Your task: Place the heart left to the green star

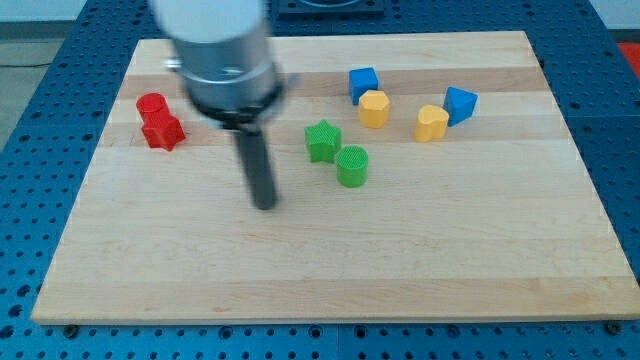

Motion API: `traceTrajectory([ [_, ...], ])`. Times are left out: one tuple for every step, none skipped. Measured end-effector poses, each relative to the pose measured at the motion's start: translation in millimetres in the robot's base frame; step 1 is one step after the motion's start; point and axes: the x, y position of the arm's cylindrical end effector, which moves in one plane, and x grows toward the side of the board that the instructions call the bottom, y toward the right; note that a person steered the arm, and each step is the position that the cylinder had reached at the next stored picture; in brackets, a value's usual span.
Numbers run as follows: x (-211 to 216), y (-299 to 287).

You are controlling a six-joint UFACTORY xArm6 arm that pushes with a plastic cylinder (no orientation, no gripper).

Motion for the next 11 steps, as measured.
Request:
traceTrajectory([
  [-5.6,102.6],
  [-41.8,191.6],
  [-102.6,205.1],
  [-116.6,179.6],
  [-116.4,126.8],
  [-111.2,75.6],
  [-90.5,67.2],
  [-51.8,60.2],
  [-10.0,30.5],
  [11.0,-17.8],
  [9.1,-61.5],
])
